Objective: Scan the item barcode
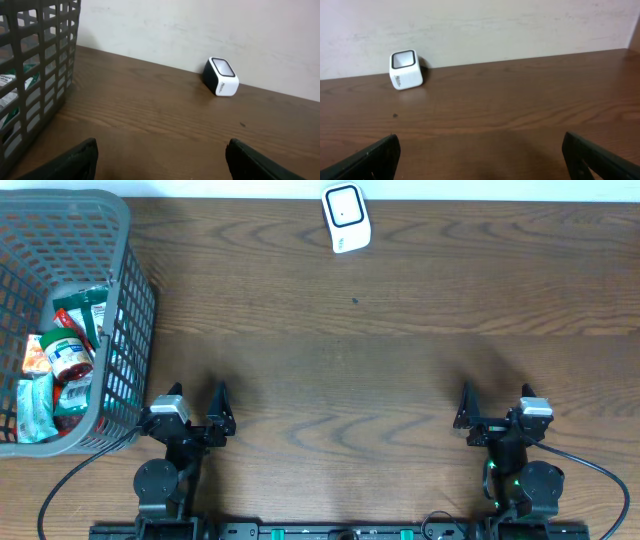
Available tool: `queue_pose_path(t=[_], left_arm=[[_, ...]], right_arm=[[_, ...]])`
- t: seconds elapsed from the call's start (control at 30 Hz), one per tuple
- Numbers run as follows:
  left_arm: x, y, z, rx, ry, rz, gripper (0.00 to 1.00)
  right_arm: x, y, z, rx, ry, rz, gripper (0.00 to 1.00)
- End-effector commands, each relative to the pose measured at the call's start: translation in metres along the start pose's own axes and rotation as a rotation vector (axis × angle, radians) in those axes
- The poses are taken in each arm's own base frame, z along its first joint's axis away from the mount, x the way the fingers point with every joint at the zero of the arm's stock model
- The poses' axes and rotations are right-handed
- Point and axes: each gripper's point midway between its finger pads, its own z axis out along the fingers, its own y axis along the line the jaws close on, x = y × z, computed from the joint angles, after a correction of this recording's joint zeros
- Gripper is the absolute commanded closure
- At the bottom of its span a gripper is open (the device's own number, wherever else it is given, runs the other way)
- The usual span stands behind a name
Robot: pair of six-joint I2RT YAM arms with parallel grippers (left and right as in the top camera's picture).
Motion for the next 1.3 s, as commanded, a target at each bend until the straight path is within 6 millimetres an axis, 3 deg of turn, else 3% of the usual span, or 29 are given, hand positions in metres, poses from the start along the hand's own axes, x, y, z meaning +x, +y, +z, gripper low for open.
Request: queue_pose_path(t=[0.0,0.97,1.27], left_arm=[[0.015,0.002,0.0,0.0,0.055,0.013,0.18],[0.015,0.005,0.0,-0.021,0.052,0.012,0.18],[-0.004,-0.043,-0.01,0.224,0.056,-0.011,0.18]], right_arm=[[0.002,-0.001,0.0,0.006,0.007,0.015,0.01],[0.001,-0.004,0.0,0.024,0.004,0.015,0.01],[0.001,-0.004,0.0,0.02,0.004,0.015,0.01]])
